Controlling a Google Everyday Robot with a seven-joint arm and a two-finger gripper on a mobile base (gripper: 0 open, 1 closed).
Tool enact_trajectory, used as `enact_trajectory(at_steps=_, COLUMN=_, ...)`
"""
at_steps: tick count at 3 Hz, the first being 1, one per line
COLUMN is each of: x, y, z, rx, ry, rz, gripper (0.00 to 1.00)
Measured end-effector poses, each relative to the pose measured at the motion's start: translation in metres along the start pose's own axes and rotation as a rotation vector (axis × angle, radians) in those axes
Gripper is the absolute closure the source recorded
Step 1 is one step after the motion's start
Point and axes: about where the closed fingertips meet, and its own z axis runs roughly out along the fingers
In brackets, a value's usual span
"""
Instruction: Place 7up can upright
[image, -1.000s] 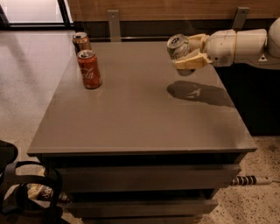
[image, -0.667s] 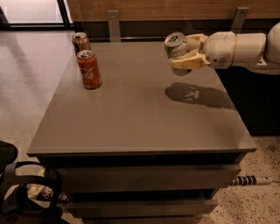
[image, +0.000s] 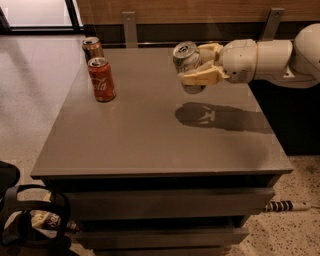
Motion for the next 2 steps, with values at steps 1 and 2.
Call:
enact_trajectory(at_steps=1, x=-0.01, y=0.009, z=0.02, rx=-0.038, ry=-0.038, rz=0.013, gripper=1.0)
enact_trajectory(at_steps=2, x=-0.011, y=0.009, z=0.041, rx=-0.073, ry=-0.09, rz=0.038, gripper=1.0)
